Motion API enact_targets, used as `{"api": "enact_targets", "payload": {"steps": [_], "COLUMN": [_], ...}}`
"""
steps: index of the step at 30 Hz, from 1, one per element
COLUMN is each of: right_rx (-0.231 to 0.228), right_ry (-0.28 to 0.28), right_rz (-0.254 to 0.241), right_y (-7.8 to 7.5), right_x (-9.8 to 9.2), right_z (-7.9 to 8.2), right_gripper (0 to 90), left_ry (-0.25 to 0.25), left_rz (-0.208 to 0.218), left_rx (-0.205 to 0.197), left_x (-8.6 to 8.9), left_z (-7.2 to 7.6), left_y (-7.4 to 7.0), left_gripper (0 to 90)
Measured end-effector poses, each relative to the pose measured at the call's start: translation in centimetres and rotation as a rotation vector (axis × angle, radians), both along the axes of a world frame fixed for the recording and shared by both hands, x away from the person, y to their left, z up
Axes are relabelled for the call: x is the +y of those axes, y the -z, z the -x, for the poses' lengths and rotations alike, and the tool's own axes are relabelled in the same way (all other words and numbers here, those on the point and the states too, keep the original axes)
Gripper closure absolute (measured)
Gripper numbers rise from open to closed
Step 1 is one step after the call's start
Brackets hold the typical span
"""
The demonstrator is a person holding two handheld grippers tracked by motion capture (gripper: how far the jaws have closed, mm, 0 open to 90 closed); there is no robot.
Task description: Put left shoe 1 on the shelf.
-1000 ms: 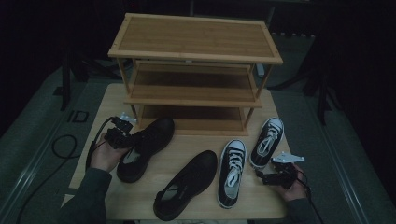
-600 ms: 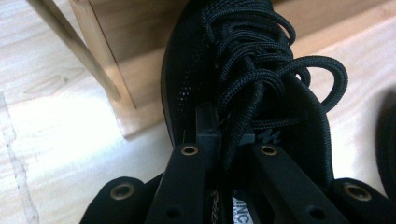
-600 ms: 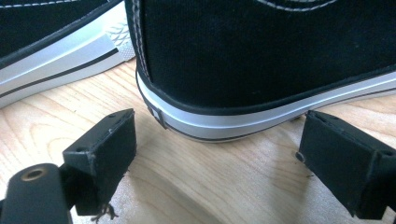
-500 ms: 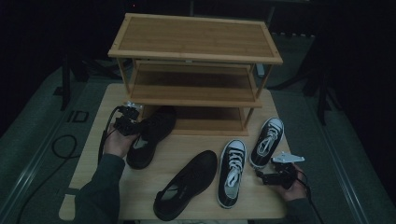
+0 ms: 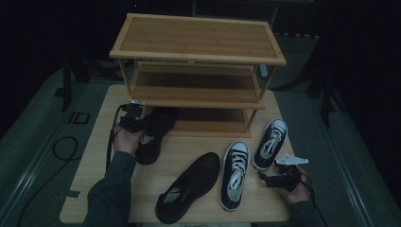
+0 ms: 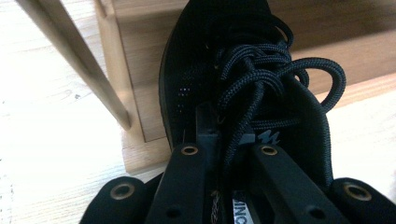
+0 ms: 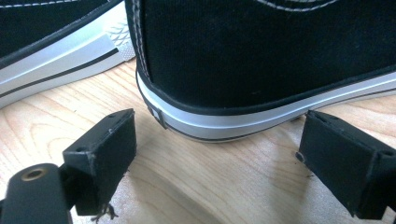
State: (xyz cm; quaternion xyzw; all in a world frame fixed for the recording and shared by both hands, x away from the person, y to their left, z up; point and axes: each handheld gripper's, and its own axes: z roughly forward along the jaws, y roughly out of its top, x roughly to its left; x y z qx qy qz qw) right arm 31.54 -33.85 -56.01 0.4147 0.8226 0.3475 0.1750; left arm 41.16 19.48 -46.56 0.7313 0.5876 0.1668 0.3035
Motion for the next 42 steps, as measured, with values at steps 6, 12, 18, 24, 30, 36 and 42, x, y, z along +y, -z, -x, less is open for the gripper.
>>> {"api": "enact_targets", "payload": {"steps": [6,12,18,24,30,36,42], "right_rx": [0.0,0.0,0.0,0.0,0.0,0.0,0.0], "right_ry": [0.0,0.0,0.0,0.0,0.0,0.0,0.0], "right_rz": [0.0,0.0,0.0,0.0,0.0,0.0,0.0], "right_y": [0.0,0.0,0.0,0.0,0.0,0.0,0.0], "right_x": [0.0,0.0,0.0,0.0,0.0,0.0,0.0], "right_z": [0.0,0.0,0.0,0.0,0.0,0.0,0.0], "right_gripper": [11.1,11.1,11.1,11.1,11.1,11.1,11.1], "left_ry": [-0.026,0.0,0.041,0.078,0.126,0.153,0.16], "left_rz": [0.006,0.0,0.004,0.035,0.058,0.073,0.058], "left_rx": [-0.012,-0.012,-0.019,-0.067,-0.076,-0.088,-0.09], "left_x": [-0.3,0.0,0.7,1.7,3.1,4.5,5.4], "left_z": [-0.1,0.0,0.8,2.4,4.1,5.9,8.2], "left_y": [0.5,0.5,0.4,-1.0,-1.8,-1.9,-1.8], "left_gripper": [87.4,80.2,64.3,59.0,60.4,63.8,77.2]}}
